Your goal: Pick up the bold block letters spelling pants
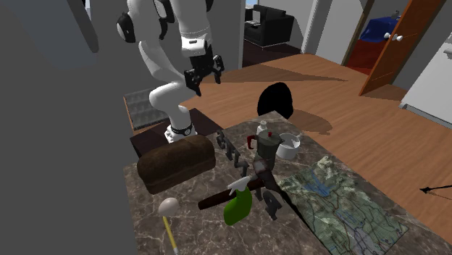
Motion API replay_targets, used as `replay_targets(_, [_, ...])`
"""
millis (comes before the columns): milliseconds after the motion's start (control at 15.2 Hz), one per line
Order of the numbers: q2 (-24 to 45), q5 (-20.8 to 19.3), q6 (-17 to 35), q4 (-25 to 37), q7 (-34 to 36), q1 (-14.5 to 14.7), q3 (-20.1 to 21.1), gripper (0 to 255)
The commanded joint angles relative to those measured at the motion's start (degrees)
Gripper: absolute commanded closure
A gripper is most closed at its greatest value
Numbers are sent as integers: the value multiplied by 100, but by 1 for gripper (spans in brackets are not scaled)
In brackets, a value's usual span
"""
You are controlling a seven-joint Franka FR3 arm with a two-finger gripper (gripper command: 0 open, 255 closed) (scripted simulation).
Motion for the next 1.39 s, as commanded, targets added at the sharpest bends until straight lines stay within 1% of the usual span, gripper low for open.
replay_targets(0, [0, 0, 0, 0, 0, 0, 0, 0])
replay_targets(330, [263, 17, 1056, -710, 299, -65, 298, 0])
replay_targets(660, [769, 14, 2150, -1224, 618, -119, 581, 0])
replay_targets(990, [1520, -39, 3264, -1526, 971, -194, 850, 0])
replay_targets(1320, [2484, -201, 4349, -1602, 1393, -319, 1105, 0])
